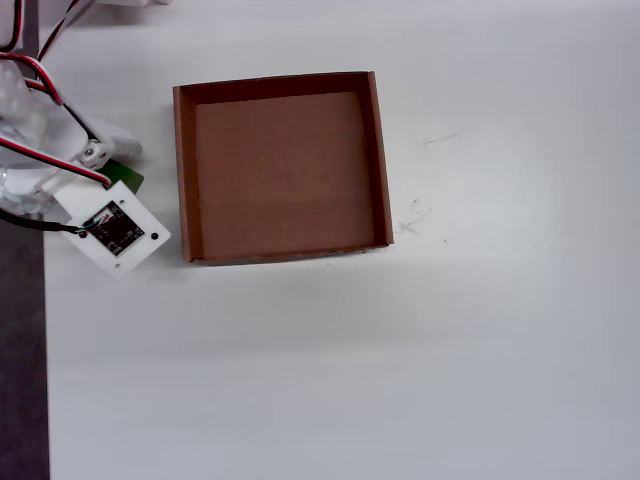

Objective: Grasp a green cube and put it in a box.

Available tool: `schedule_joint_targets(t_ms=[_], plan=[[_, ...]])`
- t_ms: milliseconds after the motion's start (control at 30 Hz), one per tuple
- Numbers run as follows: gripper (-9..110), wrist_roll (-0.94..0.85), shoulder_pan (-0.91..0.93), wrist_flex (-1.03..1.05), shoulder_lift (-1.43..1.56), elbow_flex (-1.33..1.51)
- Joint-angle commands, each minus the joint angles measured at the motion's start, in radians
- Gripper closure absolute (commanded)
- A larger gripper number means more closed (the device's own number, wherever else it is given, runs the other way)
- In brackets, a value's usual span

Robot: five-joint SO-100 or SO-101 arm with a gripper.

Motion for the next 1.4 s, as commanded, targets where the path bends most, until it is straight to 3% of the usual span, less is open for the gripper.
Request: schedule_joint_targets(t_ms=[0,633,1367], plan=[[70,-0.066,0.009,-0.025,0.003,-0.054],[71,-0.074,-0.029,-0.101,-0.127,-0.074],[82,-0.072,-0.038,-0.104,-0.089,-0.029]])
